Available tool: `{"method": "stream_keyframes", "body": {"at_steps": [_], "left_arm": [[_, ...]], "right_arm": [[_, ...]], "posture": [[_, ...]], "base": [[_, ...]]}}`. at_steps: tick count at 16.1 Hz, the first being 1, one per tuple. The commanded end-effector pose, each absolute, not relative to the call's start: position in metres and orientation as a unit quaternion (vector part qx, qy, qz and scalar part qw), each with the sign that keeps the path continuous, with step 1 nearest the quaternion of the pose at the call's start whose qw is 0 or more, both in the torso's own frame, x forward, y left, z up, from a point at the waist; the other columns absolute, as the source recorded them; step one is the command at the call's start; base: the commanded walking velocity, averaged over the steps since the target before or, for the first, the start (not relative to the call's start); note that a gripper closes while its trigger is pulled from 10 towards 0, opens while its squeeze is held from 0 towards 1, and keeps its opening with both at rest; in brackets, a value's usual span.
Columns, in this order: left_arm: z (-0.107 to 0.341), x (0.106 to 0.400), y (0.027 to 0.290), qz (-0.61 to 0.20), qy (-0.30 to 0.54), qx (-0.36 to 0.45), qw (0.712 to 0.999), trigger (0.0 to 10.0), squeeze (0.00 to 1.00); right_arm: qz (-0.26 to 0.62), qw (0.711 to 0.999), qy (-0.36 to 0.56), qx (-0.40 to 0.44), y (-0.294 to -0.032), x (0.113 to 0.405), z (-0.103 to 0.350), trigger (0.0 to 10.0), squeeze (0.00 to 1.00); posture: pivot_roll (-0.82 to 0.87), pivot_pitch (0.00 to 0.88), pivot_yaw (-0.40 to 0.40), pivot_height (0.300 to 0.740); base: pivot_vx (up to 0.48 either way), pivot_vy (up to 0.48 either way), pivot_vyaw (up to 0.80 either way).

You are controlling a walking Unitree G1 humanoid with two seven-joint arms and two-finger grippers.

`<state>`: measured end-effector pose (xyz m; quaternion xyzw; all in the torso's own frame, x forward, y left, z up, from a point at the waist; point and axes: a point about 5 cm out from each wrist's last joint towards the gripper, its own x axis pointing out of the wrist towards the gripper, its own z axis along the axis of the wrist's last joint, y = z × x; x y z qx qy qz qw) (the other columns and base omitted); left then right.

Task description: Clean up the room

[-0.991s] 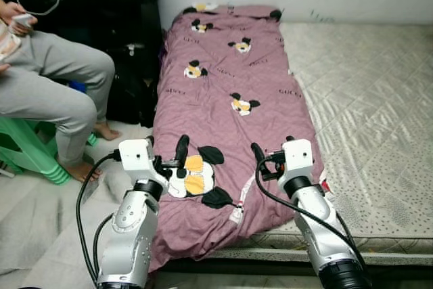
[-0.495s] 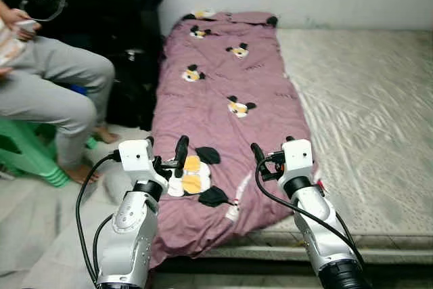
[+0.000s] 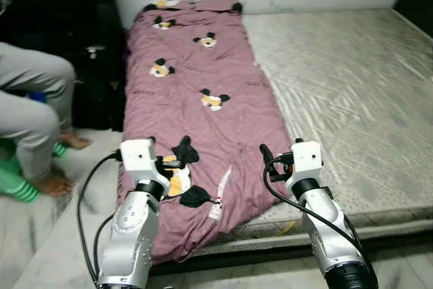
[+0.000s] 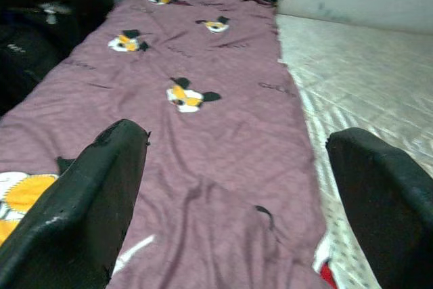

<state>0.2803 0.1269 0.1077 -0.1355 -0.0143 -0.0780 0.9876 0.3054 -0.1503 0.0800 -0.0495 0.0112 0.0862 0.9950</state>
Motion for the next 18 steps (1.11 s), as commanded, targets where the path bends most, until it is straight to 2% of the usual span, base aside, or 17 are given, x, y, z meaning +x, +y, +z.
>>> {"method": "stream_keyframes", "body": {"at_steps": [1,2,5,10,18], "left_arm": [[0.110,0.278,0.135,-0.055,-0.022,-0.125,0.990,10.0,0.00],[0.114,0.277,0.146,-0.022,-0.029,-0.128,0.991,10.0,0.00],[0.109,0.266,0.157,-0.010,-0.015,-0.116,0.993,10.0,0.00],[0.108,0.260,0.157,-0.001,-0.006,-0.118,0.993,10.0,0.00],[0.107,0.260,0.156,0.000,0.002,-0.119,0.993,10.0,0.00]], "right_arm": [[0.085,0.996,0.001,-0.042,-0.150,0.306,0.084,10.0,0.00],[0.074,0.997,0.006,-0.024,-0.153,0.305,0.083,10.0,0.00],[0.071,0.997,0.010,-0.013,-0.158,0.298,0.080,10.0,0.00],[0.076,0.997,0.011,-0.012,-0.158,0.292,0.080,10.0,0.00],[0.084,0.996,0.013,-0.011,-0.157,0.292,0.082,10.0,0.00]], "posture": [[0.03,0.082,0.033,0.740],[0.03,0.089,0.037,0.740],[0.05,0.125,0.042,0.740],[0.05,0.145,0.034,0.736],[0.05,0.149,0.030,0.664]], "base": [[0.000,0.000,0.00],[0.000,0.000,0.00],[0.000,0.000,0.00],[0.000,0.000,0.00],[0.000,0.000,0.00]]}}
